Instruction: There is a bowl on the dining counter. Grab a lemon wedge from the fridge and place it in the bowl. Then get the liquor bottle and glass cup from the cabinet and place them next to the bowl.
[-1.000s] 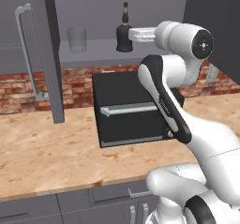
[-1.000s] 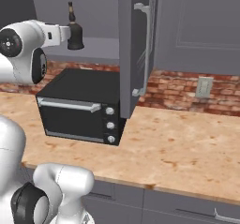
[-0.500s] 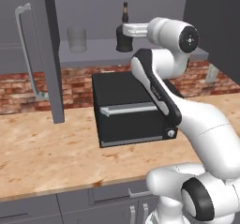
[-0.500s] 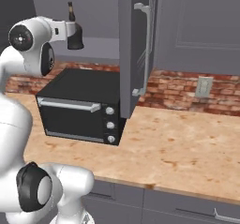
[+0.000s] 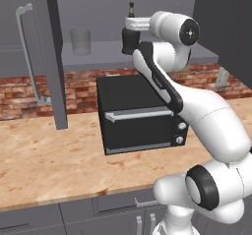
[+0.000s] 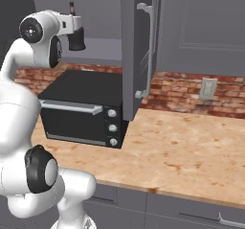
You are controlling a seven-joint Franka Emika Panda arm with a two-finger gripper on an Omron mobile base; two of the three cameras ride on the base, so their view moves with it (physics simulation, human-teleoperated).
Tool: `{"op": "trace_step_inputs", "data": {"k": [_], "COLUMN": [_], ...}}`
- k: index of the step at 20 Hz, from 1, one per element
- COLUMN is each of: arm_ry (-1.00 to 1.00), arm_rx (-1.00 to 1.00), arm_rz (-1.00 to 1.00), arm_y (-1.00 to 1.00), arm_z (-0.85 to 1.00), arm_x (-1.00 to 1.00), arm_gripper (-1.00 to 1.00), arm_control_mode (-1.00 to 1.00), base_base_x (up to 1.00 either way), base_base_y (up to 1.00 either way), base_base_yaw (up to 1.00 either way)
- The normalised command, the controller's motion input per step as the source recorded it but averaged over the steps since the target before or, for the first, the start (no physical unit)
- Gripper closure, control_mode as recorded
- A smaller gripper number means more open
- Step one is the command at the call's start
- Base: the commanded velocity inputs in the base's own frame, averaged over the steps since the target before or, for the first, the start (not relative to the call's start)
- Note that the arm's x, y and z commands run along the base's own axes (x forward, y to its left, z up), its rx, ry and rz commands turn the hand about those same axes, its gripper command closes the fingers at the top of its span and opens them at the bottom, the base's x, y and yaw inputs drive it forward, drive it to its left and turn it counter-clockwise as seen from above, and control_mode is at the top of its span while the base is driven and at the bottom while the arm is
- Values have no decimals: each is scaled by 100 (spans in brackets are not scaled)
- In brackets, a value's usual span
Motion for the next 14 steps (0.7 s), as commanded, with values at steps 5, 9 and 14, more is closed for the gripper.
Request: {"op": "trace_step_inputs", "data": {"k": [5,9,14], "arm_ry": [0,1,2], "arm_rx": [0,0,0], "arm_rz": [-1,0,0], "arm_y": [0,0,0], "arm_z": [12,4,0], "arm_x": [48,44,47], "arm_gripper": [-100,-100,-100], "arm_control_mode": [-100,-100,-100], "base_base_x": [0,0,0], "base_base_y": [0,0,0], "base_base_yaw": [0,0,0]}}
